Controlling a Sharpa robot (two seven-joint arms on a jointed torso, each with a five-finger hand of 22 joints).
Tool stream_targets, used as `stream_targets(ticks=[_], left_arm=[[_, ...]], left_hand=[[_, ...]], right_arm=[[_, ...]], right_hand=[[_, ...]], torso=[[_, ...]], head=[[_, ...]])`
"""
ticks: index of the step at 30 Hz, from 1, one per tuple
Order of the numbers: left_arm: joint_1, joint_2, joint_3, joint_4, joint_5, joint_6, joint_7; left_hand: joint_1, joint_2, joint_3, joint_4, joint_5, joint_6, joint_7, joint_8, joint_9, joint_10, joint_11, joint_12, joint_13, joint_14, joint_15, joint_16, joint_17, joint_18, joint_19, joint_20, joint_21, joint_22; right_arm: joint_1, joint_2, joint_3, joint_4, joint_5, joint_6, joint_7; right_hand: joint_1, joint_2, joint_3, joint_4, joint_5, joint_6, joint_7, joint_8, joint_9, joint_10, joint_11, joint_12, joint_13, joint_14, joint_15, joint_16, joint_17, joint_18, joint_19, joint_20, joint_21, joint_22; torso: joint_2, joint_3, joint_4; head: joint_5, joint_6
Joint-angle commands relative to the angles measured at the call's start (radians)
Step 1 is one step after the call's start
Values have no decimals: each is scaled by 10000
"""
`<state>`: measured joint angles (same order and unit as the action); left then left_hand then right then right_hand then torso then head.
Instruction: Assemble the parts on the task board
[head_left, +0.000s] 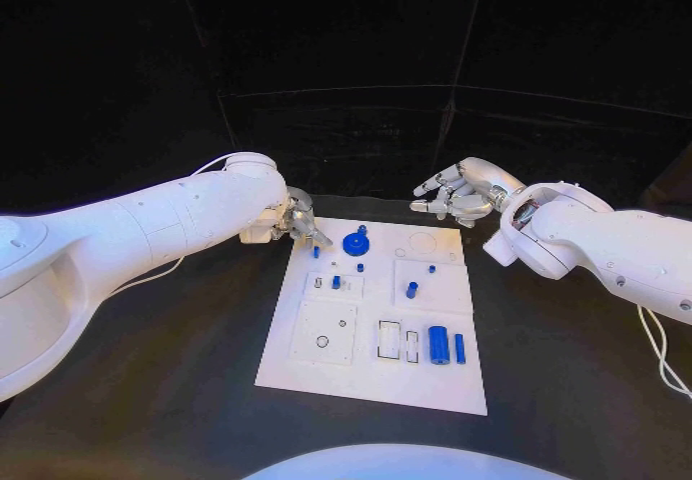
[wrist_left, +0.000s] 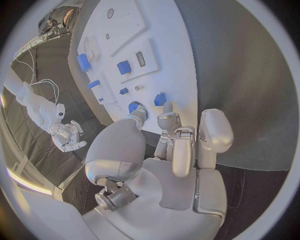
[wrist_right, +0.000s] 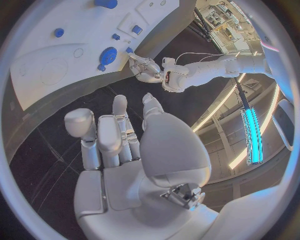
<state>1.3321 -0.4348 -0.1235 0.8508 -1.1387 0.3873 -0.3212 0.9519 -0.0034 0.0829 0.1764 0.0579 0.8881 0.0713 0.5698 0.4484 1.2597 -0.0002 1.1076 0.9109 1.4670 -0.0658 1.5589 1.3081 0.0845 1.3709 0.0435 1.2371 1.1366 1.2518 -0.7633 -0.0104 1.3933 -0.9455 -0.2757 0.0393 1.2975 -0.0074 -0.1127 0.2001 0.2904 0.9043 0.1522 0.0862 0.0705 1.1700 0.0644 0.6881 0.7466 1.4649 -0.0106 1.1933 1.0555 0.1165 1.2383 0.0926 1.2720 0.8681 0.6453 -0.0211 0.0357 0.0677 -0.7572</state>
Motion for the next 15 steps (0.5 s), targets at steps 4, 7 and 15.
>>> stream_targets(ticks=[4,7,15], left_arm=[[5,69,5,-153,-76,321,-16],[0,113,5,-201,-77,420,-24],[-32,182,5,-261,-387,541,-33]], left_hand=[[255,109,-107,-39,-65,87,-23,94,-25,44,-45,64,-2,1011,-17,62,2516,138,50,-8,49,22],[383,165,-122,-93,-66,112,-33,118,-32,44,-54,72,-4,1012,-24,63,2519,136,55,-15,51,35],[465,205,-144,-127,-67,155,-48,153,-31,74,-64,116,47,1018,-31,78,2547,127,73,-20,77,78]], right_arm=[[18,4,6,-7,-16,60,72],[18,10,6,-9,-16,62,73],[18,22,6,-8,-16,62,80]], right_hand=[[0,54,-61,-25,28,56,25,5,-8,-70,-4,-51,-10,42,-49,-31,-1,132,-94,-5,-56,-10],[10,75,-66,-18,42,55,24,4,-9,-71,-4,-49,-17,43,-49,-41,-6,134,-97,-5,-66,-24],[10,75,-66,-18,42,55,24,4,-9,-71,-4,-49,-17,43,-49,-41,-6,134,-97,-5,-66,-24]], torso=[[0,2,0],[-3,2,9],[-5,7,14]], head=[[-4,0],[-9,-1],[-14,-39]])
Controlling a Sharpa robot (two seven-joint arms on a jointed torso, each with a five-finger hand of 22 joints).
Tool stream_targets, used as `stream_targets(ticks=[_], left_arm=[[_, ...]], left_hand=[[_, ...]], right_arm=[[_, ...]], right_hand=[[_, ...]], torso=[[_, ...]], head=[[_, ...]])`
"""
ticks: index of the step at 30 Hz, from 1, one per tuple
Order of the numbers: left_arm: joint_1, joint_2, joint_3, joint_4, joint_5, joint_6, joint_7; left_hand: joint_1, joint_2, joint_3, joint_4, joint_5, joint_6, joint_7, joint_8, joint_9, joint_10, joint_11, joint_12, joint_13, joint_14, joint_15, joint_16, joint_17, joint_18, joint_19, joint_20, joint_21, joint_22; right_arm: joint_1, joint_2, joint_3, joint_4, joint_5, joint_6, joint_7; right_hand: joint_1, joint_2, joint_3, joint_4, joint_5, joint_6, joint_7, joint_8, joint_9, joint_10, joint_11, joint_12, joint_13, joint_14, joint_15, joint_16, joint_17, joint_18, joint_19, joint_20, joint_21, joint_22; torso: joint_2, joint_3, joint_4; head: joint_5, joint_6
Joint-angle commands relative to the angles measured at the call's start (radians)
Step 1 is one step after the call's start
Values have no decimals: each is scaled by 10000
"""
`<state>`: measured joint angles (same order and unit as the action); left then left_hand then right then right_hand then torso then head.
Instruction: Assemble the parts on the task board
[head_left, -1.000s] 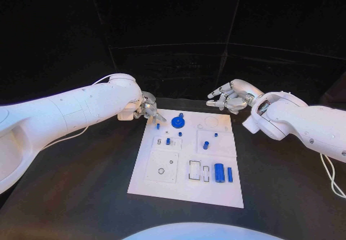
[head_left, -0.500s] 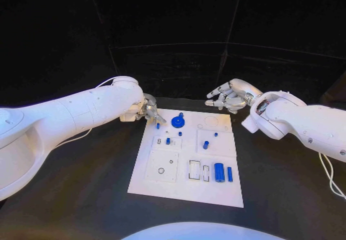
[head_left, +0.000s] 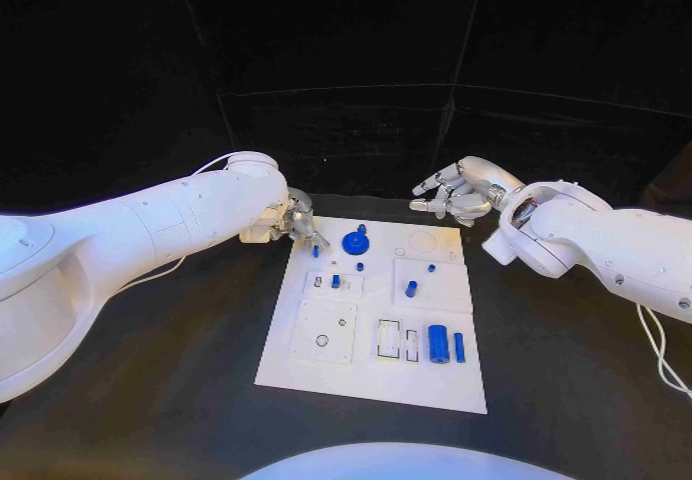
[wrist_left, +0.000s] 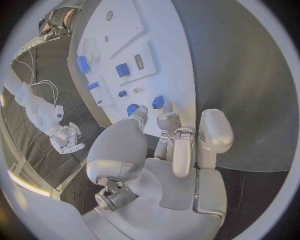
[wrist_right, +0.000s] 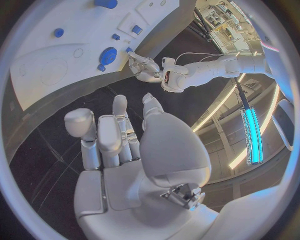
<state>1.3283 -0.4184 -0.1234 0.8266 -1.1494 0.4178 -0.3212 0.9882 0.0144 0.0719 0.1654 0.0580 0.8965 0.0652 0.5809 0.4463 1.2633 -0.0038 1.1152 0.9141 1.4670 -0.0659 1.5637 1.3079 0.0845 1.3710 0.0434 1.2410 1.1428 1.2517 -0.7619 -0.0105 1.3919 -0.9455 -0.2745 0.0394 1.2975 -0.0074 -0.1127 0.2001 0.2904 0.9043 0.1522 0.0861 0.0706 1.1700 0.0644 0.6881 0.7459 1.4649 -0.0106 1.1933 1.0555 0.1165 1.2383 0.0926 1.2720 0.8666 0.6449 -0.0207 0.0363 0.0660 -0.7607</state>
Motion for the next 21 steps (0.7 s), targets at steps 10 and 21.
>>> stream_targets(ticks=[10,21], left_arm=[[-31,89,5,-65,-370,27,-24],[-52,128,5,-59,-376,-167,-12]], left_hand=[[333,142,-13,-135,-64,153,-26,125,-1,58,-62,57,14,1017,-56,28,2545,127,78,-38,36,30],[656,291,112,-343,-62,139,-41,172,-8,59,-80,59,-2,1019,-74,32,2551,125,82,-58,32,49]], right_arm=[[19,12,7,7,-16,53,78],[19,21,7,4,-16,55,81]], right_hand=[[10,75,-66,-18,42,55,24,4,-9,-71,-5,-50,-9,44,-49,-41,-6,134,-97,-5,-66,-9],[20,95,-69,-11,52,55,24,5,-9,-72,-5,-48,-15,47,-50,-43,-2,133,-93,-5,-69,-7]], torso=[[1,4,-1],[-5,2,5]], head=[[4,7],[9,-12]])
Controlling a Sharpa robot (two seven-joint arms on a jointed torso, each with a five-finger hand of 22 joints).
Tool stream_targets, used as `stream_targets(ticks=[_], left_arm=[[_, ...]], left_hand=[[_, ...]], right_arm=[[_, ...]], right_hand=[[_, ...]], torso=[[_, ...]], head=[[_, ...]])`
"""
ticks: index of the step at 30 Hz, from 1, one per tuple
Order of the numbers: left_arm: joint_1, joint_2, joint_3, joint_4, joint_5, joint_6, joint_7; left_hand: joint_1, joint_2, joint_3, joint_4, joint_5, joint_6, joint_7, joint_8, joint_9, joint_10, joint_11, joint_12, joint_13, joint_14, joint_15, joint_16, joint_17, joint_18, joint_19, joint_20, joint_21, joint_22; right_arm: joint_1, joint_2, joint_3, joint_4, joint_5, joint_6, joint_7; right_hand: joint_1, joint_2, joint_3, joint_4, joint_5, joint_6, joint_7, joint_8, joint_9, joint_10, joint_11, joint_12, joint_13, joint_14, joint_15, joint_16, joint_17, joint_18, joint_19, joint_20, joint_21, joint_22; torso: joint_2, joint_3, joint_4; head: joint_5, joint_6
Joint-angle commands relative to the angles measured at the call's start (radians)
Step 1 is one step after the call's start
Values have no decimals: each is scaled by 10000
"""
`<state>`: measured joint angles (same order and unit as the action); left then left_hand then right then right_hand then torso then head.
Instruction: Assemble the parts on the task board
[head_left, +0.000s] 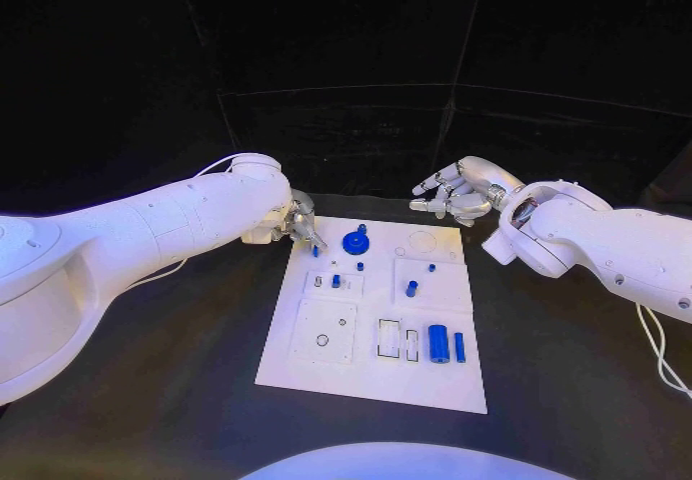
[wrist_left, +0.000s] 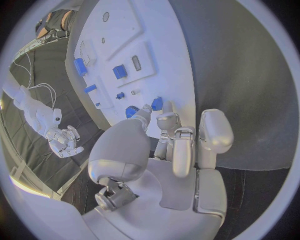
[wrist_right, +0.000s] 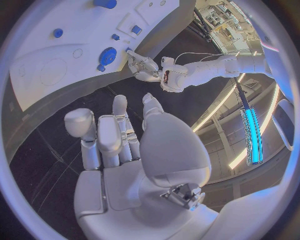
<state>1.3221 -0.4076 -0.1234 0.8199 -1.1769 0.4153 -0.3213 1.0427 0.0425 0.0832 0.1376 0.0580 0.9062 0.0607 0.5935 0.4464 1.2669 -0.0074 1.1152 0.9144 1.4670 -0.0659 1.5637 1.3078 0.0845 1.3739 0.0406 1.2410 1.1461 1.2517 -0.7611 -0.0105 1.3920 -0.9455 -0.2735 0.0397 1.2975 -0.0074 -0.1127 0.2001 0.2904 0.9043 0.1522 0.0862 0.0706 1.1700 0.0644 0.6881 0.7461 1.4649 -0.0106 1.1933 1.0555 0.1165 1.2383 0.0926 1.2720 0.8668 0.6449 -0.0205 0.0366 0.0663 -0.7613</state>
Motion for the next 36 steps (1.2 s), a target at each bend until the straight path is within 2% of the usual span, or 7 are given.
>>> stream_targets(ticks=[1,6,11,17,20,26,36], left_arm=[[8,23,4,11,-101,-165,-9],[4,30,5,36,-99,-250,4],[0,28,5,97,-98,-389,13],[-4,-20,5,182,-98,-521,15],[-6,-78,6,253,-98,-651,21],[-8,-388,8,645,-82,-1124,39],[-11,-1560,7,2439,732,-2875,93]], left_hand=[[136,22,12,-82,-62,42,4,50,-11,23,-45,57,-7,1020,-75,33,2555,124,55,-30,35,22],[416,135,179,-276,-60,31,-12,71,-18,31,-61,66,-4,1022,-87,37,2563,121,63,-39,42,44],[1873,523,1291,-1362,-56,-103,-136,48,-63,-55,-181,-48,-99,1016,-191,25,2541,133,49,-119,11,39],[2100,375,2848,-2202,-41,-211,-21,121,-77,-33,-101,-232,-277,1011,-124,15,2521,115,52,-100,5,92],[1636,130,3734,-2414,-69,-243,21,292,-15,42,-86,-268,-344,1011,-98,13,2517,120,59,-65,4,130],[1225,-100,4533,-2583,-58,-283,-27,512,73,123,-100,-244,-353,1008,-108,7,2504,113,77,-63,4,175],[957,-246,5021,-2635,-59,-304,-52,706,154,158,-124,-246,-391,995,-129,-21,2449,116,88,-82,-10,188]], right_arm=[[19,15,7,2,-16,45,79],[19,22,7,-2,-16,52,80],[19,24,7,-7,-16,57,86],[19,22,7,-5,-16,63,88],[19,19,7,-4,-16,64,88],[19,21,7,-10,-16,66,94],[19,-6,7,-40,-15,71,94]], right_hand=[[19,95,-69,-11,52,55,23,5,-9,-72,-5,-48,-17,47,-50,-43,-2,133,-93,-5,-69,-8],[19,95,-69,-11,52,55,23,5,-9,-72,-5,-48,-17,47,-50,-43,-2,133,-93,-5,-69,-8],[19,112,-75,0,58,56,24,5,-9,-72,-5,-47,-21,49,-50,-43,3,131,-87,-5,-68,-2],[17,123,-77,7,63,57,24,5,-9,-72,-5,-46,-23,51,-50,-43,6,131,-85,-6,-69,-2],[17,123,-77,7,63,57,24,5,-9,-72,-5,-46,-23,51,-50,-43,6,131,-85,-6,-69,-2],[16,138,-79,16,73,57,24,6,-9,-72,-5,-45,-27,51,-50,-51,0,132,-87,-6,-75,-9],[47,182,-111,43,235,59,21,7,-10,-82,-7,-41,-51,58,-52,-73,-1,133,-82,-7,-96,-29]], torso=[[-3,4,0],[2,-1,-3],[3,-2,9],[0,3,1],[-3,-2,2],[-9,7,5],[-39,-5,74]], head=[[6,1],[0,-4],[-20,-18],[-15,-41],[-22,-52],[-18,-55],[-60,-66]])
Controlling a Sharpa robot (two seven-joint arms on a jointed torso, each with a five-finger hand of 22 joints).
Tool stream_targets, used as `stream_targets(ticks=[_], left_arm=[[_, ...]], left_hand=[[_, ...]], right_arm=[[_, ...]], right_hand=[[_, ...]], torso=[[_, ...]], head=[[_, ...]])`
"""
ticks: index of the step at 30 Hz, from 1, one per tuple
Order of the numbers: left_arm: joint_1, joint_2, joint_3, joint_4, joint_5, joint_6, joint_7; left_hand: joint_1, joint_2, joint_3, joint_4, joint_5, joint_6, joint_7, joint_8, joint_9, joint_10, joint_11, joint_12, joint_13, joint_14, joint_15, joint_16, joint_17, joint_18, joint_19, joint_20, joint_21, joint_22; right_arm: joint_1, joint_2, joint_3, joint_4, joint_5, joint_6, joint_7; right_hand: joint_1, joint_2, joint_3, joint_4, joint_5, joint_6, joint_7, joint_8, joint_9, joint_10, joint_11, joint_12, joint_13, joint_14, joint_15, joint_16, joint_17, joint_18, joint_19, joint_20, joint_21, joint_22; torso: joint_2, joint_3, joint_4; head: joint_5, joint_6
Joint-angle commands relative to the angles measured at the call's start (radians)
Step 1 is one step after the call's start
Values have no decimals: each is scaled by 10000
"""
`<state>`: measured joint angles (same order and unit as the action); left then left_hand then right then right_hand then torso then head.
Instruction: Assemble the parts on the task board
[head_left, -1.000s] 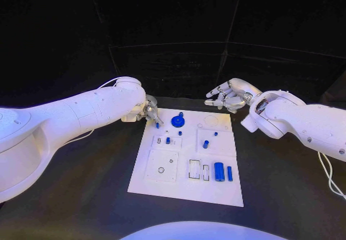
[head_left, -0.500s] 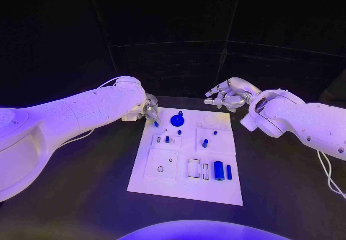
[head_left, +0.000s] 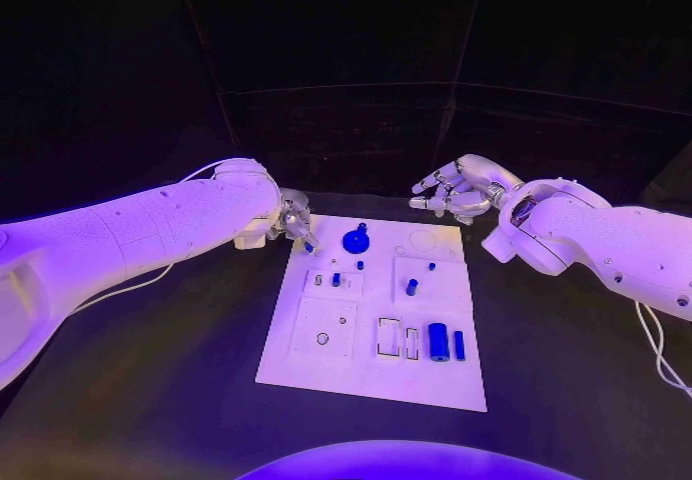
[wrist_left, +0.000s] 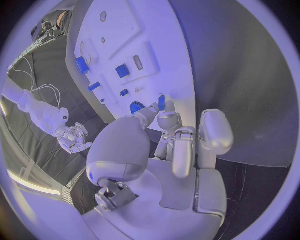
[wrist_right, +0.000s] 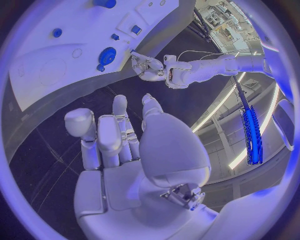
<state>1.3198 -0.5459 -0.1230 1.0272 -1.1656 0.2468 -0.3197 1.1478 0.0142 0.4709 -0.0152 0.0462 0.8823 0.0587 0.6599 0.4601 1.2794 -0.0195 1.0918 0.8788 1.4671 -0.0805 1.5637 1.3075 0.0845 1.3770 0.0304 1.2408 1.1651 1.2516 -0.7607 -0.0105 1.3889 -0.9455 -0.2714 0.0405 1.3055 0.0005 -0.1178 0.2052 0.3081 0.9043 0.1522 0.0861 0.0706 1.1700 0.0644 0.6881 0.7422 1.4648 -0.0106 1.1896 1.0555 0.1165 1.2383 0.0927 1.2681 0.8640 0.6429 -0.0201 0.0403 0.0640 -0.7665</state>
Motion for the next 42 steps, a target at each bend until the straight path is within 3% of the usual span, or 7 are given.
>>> stream_targets(ticks=[1,8,16,19,26,42], left_arm=[[7,-371,1,690,827,-1504,92],[-77,-1062,-13,1847,1172,-2468,152],[-432,-1592,-27,2785,1007,-3309,211],[-592,-1686,-33,2970,793,-3402,214],[-825,-1867,-79,3253,226,-3129,186],[-915,-1894,-102,3369,-353,-2056,73]], left_hand=[[-99,35,1150,-1107,58,-66,-32,45,19,29,-3,-21,-48,993,17,-24,2445,117,55,20,-13,-7],[-142,-31,1314,-1148,64,-77,-46,108,44,54,-18,-11,-44,997,4,-16,2462,107,85,9,24,48],[-189,-99,1425,-1166,64,-67,-58,164,65,100,-29,27,-4,1003,-6,-3,2486,98,112,0,58,94],[-200,-118,1459,-1172,64,-64,-63,180,71,109,-33,29,-7,1004,-10,0,2492,96,120,-4,67,106],[-206,-139,1520,-1185,67,-73,-66,198,77,104,-39,10,-36,1000,-16,-10,2472,101,116,-9,52,90],[-223,-166,1615,-1200,72,-74,-68,233,90,136,-42,49,19,1005,-23,1,2493,95,133,-16,72,120]], right_arm=[[20,-14,7,-16,-15,51,86],[20,-22,6,-56,-5,56,83],[18,5,4,-107,-2,76,86],[18,12,4,-116,-1,98,85],[17,0,3,-130,-1,115,75],[16,21,1,-168,-1,177,108]], right_hand=[[-32,104,-66,-3,72,59,22,7,-10,-83,-7,-41,-15,58,-52,-39,-3,135,-86,-8,-62,-12],[-32,104,-69,-1,79,59,21,7,-10,-83,-6,-40,-16,58,-52,-41,-5,136,-88,-8,-65,-17],[-38,103,-81,8,99,59,23,8,-10,-85,-6,-40,-20,59,-52,-44,-5,135,-86,-8,-67,-18],[-38,103,-81,8,99,59,23,8,-10,-85,-6,-40,-20,59,-52,-44,-5,135,-86,-8,-67,-18],[-42,103,-88,14,108,59,23,7,-10,-86,-6,-40,-21,59,-52,-47,-7,136,-88,-8,-71,-24],[-51,103,-100,25,121,58,24,7,-10,-87,-5,-39,-24,63,-51,-38,9,137,-90,-8,-75,-30]], torso=[[-16,-14,27],[-34,0,45],[-38,-26,72],[-37,-15,65],[-38,-8,59],[-30,-9,63]], head=[[-26,-9],[5,-39],[5,-67],[23,-74],[10,-96],[43,-136]])
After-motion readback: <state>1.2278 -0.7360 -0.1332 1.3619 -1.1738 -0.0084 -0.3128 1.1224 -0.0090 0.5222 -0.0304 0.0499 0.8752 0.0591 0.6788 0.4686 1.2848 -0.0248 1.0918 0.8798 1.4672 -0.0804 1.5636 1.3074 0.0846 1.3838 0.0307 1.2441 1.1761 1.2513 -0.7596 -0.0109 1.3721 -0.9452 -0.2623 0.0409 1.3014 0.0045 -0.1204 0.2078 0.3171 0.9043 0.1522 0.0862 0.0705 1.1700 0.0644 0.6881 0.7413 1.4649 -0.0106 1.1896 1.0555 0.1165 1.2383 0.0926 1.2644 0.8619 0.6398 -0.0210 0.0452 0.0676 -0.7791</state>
